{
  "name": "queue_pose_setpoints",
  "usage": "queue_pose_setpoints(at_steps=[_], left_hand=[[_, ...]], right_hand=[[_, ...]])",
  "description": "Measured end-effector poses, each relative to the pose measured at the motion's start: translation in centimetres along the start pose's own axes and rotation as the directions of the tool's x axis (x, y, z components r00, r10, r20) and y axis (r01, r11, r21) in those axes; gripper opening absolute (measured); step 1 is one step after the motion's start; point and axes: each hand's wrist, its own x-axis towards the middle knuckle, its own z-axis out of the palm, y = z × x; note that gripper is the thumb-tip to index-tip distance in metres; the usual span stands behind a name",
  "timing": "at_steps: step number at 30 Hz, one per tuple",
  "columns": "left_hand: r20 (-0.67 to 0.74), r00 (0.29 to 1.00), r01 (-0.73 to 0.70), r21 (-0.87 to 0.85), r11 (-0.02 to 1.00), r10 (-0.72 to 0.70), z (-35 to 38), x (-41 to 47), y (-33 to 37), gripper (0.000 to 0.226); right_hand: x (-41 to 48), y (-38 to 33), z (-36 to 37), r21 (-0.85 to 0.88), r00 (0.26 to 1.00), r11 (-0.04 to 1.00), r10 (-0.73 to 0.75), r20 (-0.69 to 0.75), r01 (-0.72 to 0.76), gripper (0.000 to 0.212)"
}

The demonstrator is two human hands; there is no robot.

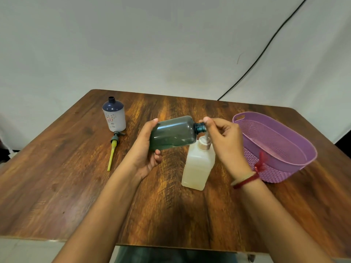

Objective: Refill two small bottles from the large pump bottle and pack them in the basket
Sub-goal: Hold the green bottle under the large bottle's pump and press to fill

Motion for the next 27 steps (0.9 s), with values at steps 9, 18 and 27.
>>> queue_pose_setpoints(at_steps=[9, 18, 27], left_hand=[[0.049, 0.998, 0.028, -0.018, 0.999, -0.027, -0.3, 0.3, -0.1, 0.034], [0.003, 1.0, 0.0, 0.006, 1.0, 0.0, -0.1, 0.5, -0.3, 0.032], [0.02, 1.0, -0.015, 0.001, 1.0, 0.015, 0.0, 0.5, -0.7, 0.035]], right_hand=[[0.8, 1.2, 1.4, 0.362, 0.962, 0.897, 0.197, 0.188, -0.255, 0.03], [0.0, 2.5, 2.3, 0.149, 0.978, 0.981, 0.092, 0.188, -0.121, 0.034], [0.3, 2.6, 1.4, 0.365, 0.925, 0.869, 0.227, 0.304, -0.333, 0.033]])
